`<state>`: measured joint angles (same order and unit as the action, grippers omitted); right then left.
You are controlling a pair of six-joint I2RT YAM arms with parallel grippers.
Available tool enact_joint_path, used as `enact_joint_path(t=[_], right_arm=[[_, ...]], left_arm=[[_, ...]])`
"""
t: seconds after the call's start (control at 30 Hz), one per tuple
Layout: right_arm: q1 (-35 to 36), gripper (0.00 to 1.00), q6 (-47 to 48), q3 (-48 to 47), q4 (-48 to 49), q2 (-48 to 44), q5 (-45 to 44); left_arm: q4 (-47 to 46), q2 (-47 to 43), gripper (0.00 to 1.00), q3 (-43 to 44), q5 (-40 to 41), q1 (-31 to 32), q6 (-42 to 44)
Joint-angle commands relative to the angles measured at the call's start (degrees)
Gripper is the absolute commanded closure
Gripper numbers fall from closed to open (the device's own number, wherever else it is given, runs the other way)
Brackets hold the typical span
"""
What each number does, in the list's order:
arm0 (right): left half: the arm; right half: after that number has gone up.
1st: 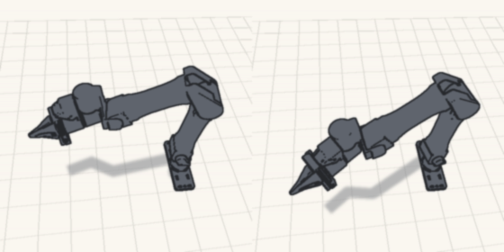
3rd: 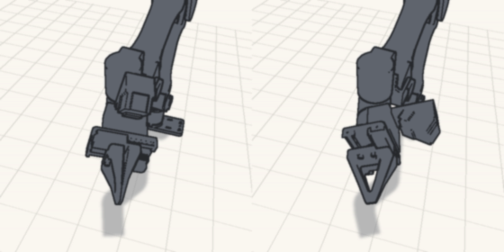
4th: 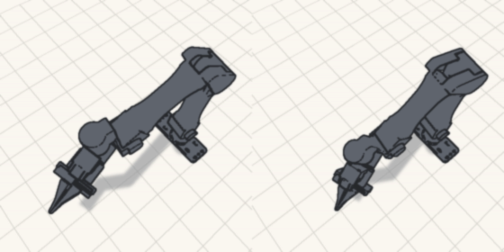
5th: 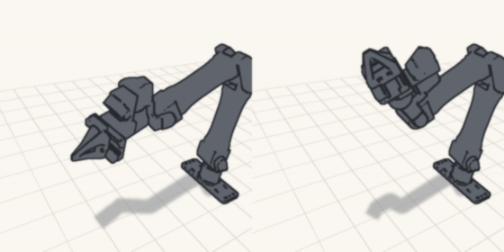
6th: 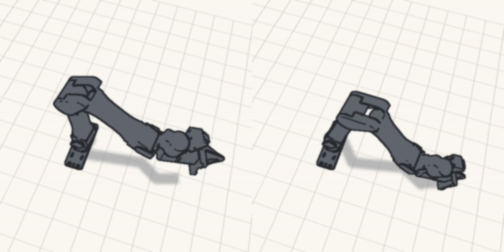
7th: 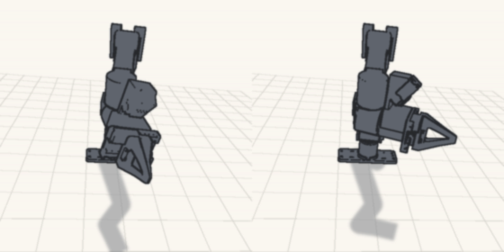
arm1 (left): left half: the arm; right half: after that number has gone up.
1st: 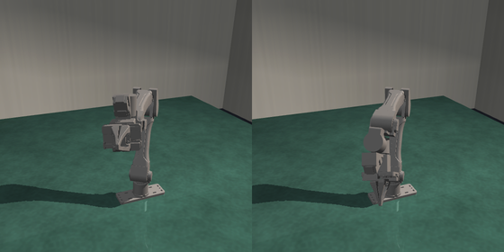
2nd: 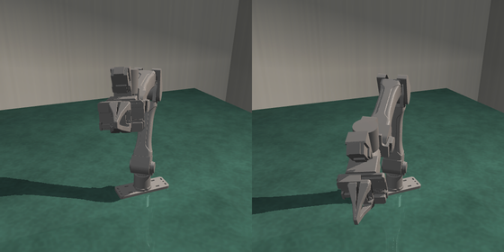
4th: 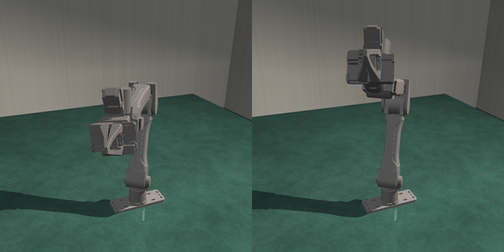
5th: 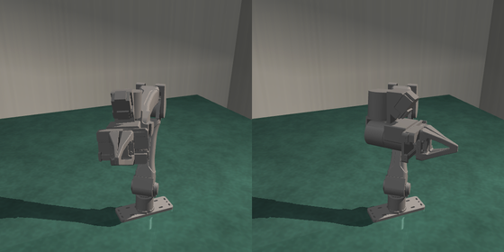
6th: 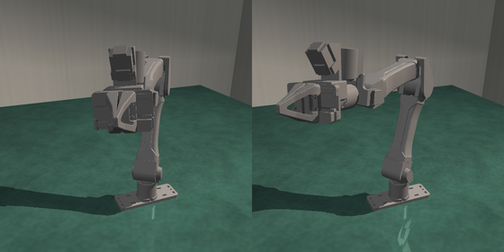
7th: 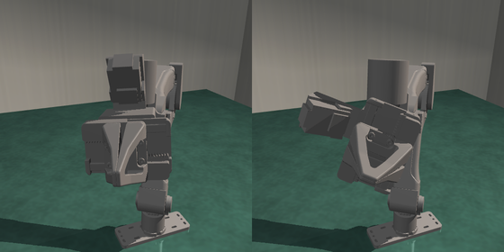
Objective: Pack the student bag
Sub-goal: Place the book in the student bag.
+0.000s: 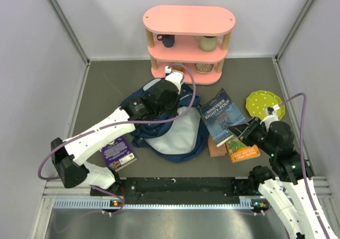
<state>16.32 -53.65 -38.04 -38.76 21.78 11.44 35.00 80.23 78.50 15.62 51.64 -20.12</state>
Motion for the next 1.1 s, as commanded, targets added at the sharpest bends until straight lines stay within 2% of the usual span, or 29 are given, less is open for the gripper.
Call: enact_joint_path(t=[0.0,0.2,0.4,0.53,0.67,0.83,0.87,1.07], right_arm=[[-0.23,1.0,-4.79,-2.39,7.56,-2.7,8.06],[-0.23,1.0,-11.02,1.38,13.69,0.28,18.51],[-0.23,1.0,-15.43,6.05,20.56,2.74,23.96],[-0.32,1.0,-19.03,9.47,29.58,5.2,26.87],[-0.15,1.0,-21.41,11.23,35.68,8.62,27.14],[2.83,1.0,-22.9,11.5,42.0,15.83,23.28],[3.71,1.0,-23.77,11.76,46.54,17.05,22.75],[9.43,1.0,-27.47,11.5,59.31,30.06,19.06]], left_arm=[[-3.54,-4.02,1.0,3.94,12.14,-2.24,-1.67],[-4.42,-5.96,1.0,2.98,13.91,-2.33,-3.69],[-5.65,-6.4,1.0,2.54,14.18,-2.42,-6.16],[-7.49,-7.1,1.0,1.84,12.69,-2.42,-6.51],[-7.76,-7.54,1.0,1.31,12.68,-2.42,-6.33],[-9.6,-8.33,1.0,-0.36,11.37,-2.42,-6.51],[-9.86,-8.33,1.0,-0.36,11.19,-2.42,-6.6],[-10.39,-8.24,1.0,-0.28,10.57,-2.42,-6.95]])
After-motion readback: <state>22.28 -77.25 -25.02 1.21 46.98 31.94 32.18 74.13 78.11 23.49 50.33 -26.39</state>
